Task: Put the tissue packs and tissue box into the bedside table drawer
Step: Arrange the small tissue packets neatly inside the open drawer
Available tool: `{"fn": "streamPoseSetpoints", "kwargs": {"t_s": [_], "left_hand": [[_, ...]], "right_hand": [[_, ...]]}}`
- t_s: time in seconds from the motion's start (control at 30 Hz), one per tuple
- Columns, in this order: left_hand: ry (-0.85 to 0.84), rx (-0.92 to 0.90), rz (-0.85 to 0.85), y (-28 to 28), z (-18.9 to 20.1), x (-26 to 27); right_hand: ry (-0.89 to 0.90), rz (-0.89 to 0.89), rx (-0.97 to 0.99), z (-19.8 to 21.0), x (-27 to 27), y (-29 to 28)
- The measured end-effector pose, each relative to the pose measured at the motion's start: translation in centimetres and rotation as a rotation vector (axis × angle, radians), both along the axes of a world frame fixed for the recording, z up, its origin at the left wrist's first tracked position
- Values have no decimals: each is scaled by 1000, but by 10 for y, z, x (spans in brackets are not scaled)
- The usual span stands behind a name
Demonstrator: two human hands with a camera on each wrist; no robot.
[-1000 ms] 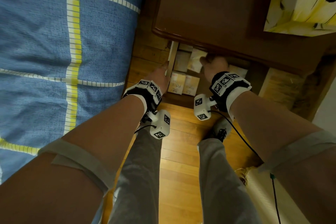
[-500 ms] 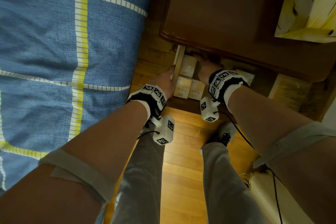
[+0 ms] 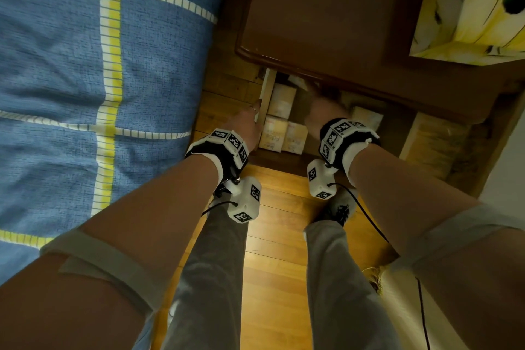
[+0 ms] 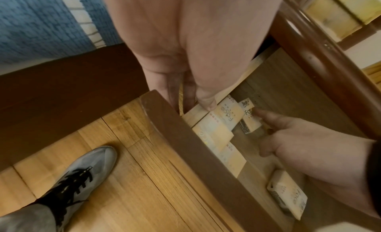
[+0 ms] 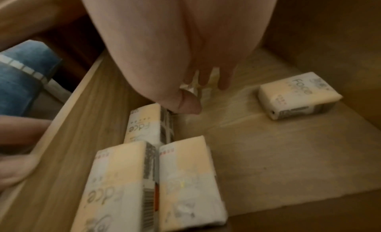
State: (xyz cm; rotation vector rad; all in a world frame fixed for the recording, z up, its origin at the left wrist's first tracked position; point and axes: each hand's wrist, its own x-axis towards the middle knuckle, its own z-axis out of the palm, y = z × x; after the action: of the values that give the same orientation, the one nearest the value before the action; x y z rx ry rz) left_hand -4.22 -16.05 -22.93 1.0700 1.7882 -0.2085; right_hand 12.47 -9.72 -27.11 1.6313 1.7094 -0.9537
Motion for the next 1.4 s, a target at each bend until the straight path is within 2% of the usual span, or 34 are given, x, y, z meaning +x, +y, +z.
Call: {"fn": "streamPoseSetpoints", "kwargs": {"t_s": [0.13, 0.23, 0.33, 0.43, 0.57, 0.73, 0.9, 1.0, 1.13, 1.27, 1.4], "left_hand": [[5, 12, -6, 0, -3, 0], [4, 12, -11, -2, -4, -1], [11, 2, -12, -2, -3, -1], [22, 1, -17, -1, -3, -1], [35, 5, -31, -1, -5, -1], [26, 5, -32, -2, -5, -2], [42, -16, -30, 1, 2, 2], [47, -20, -36, 3, 3, 2], [17, -23, -40, 2, 0, -1], [6, -18, -26, -1, -2, -3], [18, -9, -42, 0, -3, -1]], "right_hand": [[34, -14, -136, 2, -6, 2], [-56, -29, -209, 3, 9, 1], [-46, -128, -144, 5, 24, -4], [58, -115, -22, 8, 22, 0], [183, -102, -107, 9, 7, 10], [112, -74, -185, 0, 6, 13], [90, -164, -206, 2, 12, 11], [95, -118, -143, 5, 14, 10], [208, -77, -172, 10, 6, 15], [86, 96, -158, -3, -3, 20], [43, 95, -175, -5, 11, 15]]}}
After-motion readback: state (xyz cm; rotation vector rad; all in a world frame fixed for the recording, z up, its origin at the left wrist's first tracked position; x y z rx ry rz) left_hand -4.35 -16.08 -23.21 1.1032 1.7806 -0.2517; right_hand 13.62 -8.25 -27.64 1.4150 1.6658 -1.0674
